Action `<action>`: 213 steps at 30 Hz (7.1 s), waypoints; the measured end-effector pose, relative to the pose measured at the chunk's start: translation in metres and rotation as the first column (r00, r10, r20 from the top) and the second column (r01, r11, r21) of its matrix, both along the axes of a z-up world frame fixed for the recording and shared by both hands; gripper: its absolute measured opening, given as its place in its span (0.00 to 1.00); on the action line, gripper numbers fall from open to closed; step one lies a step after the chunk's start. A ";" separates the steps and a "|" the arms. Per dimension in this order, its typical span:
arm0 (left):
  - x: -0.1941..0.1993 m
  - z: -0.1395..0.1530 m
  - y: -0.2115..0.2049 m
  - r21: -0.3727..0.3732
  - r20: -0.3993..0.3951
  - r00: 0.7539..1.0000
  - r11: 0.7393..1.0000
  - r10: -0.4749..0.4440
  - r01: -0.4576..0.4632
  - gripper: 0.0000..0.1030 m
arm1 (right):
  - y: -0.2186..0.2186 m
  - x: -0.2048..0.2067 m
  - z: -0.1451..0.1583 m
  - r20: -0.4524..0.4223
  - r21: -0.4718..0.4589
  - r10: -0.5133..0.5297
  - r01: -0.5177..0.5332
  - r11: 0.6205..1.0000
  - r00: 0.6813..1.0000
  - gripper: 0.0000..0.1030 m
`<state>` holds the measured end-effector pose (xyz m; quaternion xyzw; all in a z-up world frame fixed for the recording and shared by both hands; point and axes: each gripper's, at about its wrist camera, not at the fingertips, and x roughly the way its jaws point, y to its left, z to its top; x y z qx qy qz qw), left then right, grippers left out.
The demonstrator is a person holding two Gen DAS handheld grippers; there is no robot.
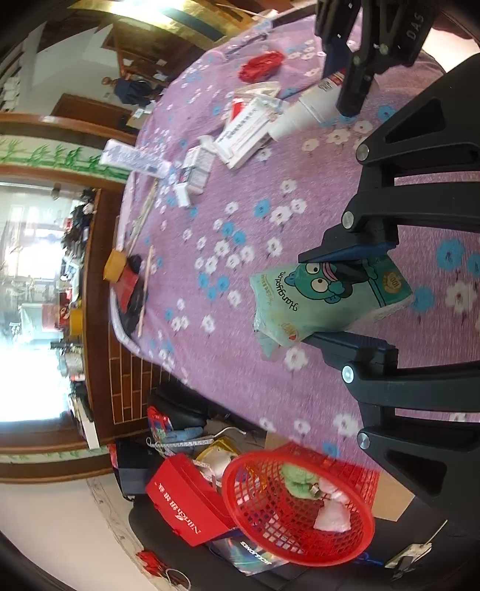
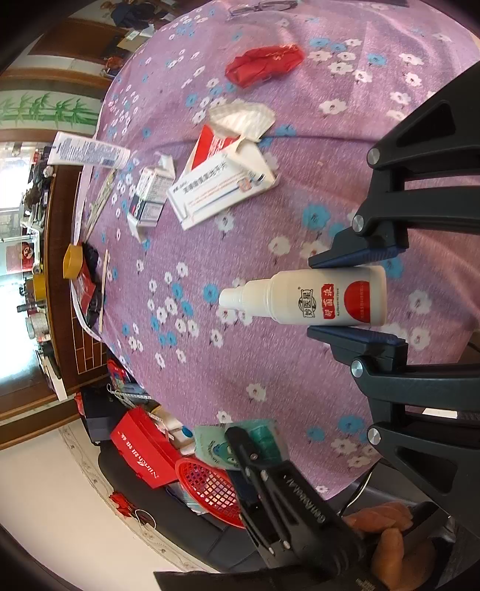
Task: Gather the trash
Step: 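Carry both items over the red basket and open both tools to drop them, then move both open tools back over the table, then grasp the white medicine box with the left tool while the right tool grasps the red-labelled wrapper, then lift the medicine box with the left tool while the right tool lifts the wrapper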
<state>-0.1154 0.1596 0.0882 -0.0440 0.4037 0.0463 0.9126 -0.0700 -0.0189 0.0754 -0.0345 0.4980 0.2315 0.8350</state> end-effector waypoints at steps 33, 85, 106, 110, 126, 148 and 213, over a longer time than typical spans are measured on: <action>-0.046 0.022 0.254 -0.104 0.000 0.924 0.919 0.383 -0.381 0.39 | 0.295 0.048 0.033 -0.032 0.190 0.395 -0.382 0.904 0.918 0.33; 0.149 -0.026 -0.134 -0.425 -0.296 0.937 0.904 -0.186 0.045 0.72 | -0.183 -0.025 0.010 -0.079 0.125 -0.415 0.422 0.898 0.907 0.46; 0.147 -0.066 -0.143 -0.389 -0.324 0.927 0.920 -0.188 0.051 0.54 | -0.221 -0.002 -0.001 -0.097 0.113 -0.415 0.424 0.898 0.905 0.46; 0.117 -0.058 -0.117 -0.304 -0.294 0.941 0.950 -0.169 0.076 0.54 | -0.199 0.021 0.005 -0.065 0.115 -0.339 0.344 0.932 0.939 0.46; 0.061 -0.048 -0.072 -0.114 -0.250 0.965 0.992 -0.083 0.055 0.54 | -0.111 0.168 -0.028 -0.119 0.168 -0.058 0.078 0.983 0.991 0.55; 0.064 -0.052 -0.088 -0.089 -0.216 0.972 0.993 -0.097 0.079 0.54 | -0.086 0.098 -0.051 -0.045 -0.169 0.044 -0.051 0.984 0.998 0.38; 0.053 -0.006 -0.171 0.014 -0.131 0.935 0.943 -0.328 0.333 0.54 | -0.178 -0.016 0.023 0.077 0.178 -0.398 0.380 0.908 0.914 0.13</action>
